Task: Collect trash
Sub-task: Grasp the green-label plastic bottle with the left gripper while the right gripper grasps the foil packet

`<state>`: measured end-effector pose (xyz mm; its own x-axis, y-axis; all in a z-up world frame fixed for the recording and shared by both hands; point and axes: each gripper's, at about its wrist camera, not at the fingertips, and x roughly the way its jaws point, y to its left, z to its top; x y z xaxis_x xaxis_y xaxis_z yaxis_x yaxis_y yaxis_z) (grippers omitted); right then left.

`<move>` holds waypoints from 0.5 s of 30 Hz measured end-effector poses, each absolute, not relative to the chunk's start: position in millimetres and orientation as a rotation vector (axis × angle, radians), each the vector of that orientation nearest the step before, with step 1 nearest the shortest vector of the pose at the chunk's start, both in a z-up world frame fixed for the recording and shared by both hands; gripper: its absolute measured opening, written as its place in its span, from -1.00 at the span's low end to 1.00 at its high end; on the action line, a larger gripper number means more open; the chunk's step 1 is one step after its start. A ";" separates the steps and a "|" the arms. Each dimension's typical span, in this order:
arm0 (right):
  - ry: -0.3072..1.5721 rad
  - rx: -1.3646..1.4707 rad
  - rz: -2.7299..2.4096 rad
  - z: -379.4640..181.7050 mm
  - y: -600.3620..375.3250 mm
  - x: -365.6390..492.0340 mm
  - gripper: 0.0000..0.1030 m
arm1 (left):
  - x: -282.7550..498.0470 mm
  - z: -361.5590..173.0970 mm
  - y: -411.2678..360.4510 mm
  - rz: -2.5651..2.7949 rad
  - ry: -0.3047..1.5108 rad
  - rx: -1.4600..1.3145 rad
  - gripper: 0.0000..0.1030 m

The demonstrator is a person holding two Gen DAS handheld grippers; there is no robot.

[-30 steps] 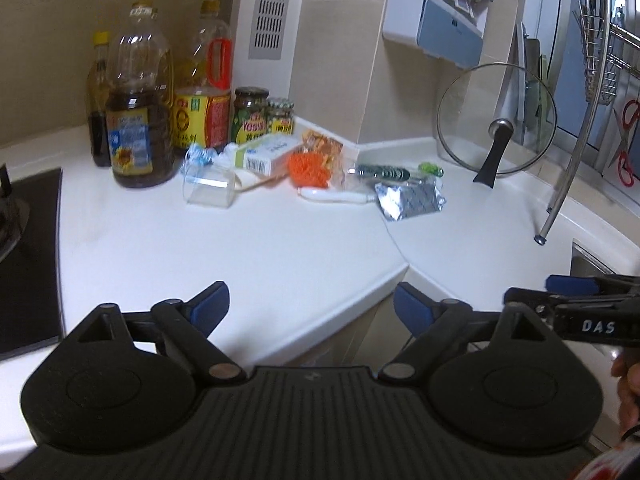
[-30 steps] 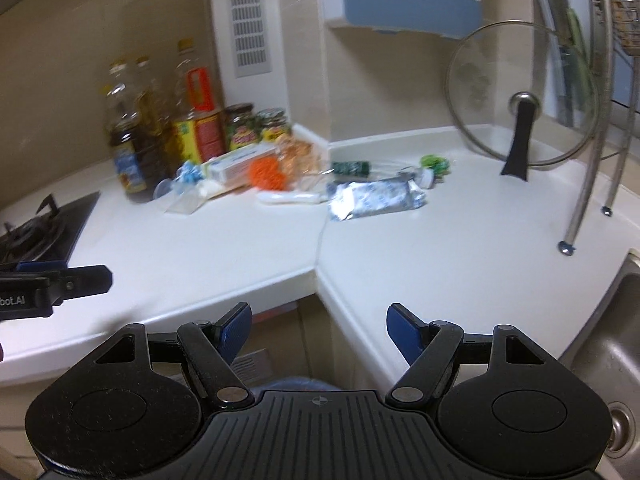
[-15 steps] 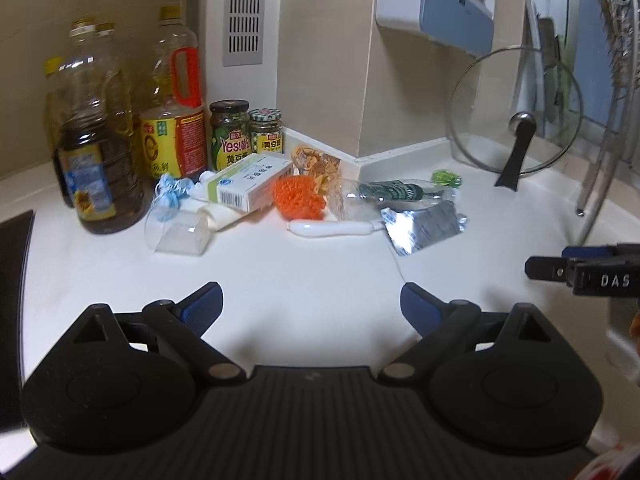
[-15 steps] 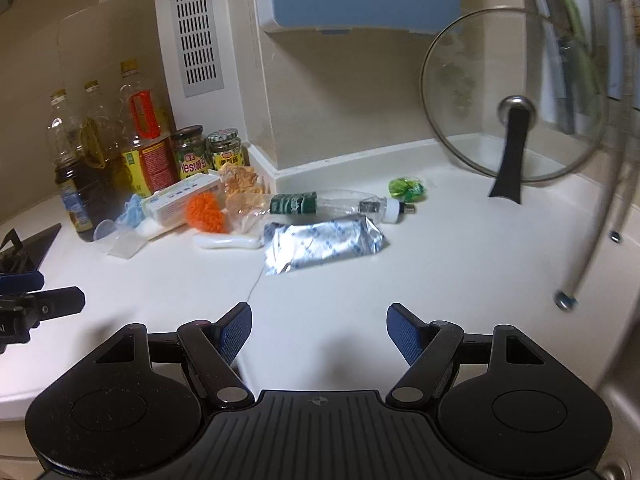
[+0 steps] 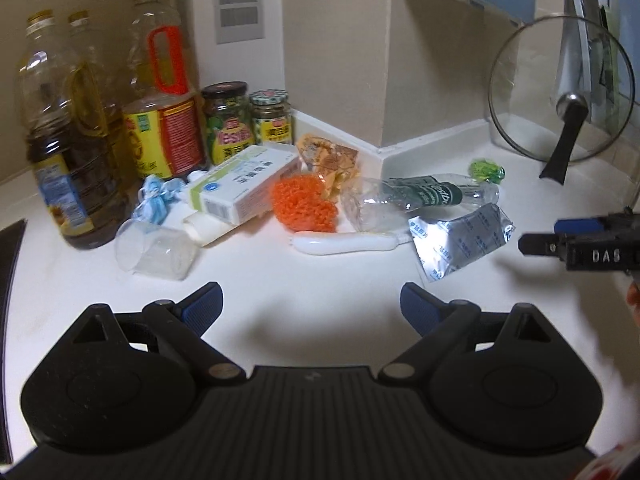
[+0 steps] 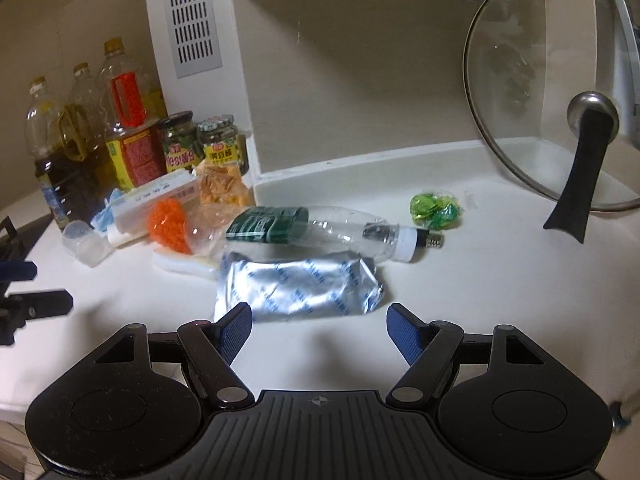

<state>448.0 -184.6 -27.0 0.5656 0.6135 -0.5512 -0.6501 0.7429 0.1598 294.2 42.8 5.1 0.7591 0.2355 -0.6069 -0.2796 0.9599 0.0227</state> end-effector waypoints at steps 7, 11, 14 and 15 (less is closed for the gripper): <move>0.640 -0.049 0.683 -30.2 -186.3 464.4 0.44 | 341.0 6.6 23.6 0.120 0.650 0.170 0.79; 0.647 -0.039 0.659 -31.5 -189.5 466.5 0.44 | 379.0 7.9 5.5 0.036 0.635 0.338 0.61; 0.656 -0.015 0.638 -33.8 -192.3 470.0 0.44 | 403.4 4.3 -12.0 -0.035 0.628 0.491 0.57; 0.658 -0.007 0.634 -34.2 -193.5 470.9 0.44 | 410.7 2.0 -17.5 -0.062 0.630 0.537 0.52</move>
<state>470.9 -193.5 -34.2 0.6112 0.5472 -0.5719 -0.5513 0.8127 0.1884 410.7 -17.5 2.0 0.8110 0.1044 -0.5756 0.2148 0.8621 0.4590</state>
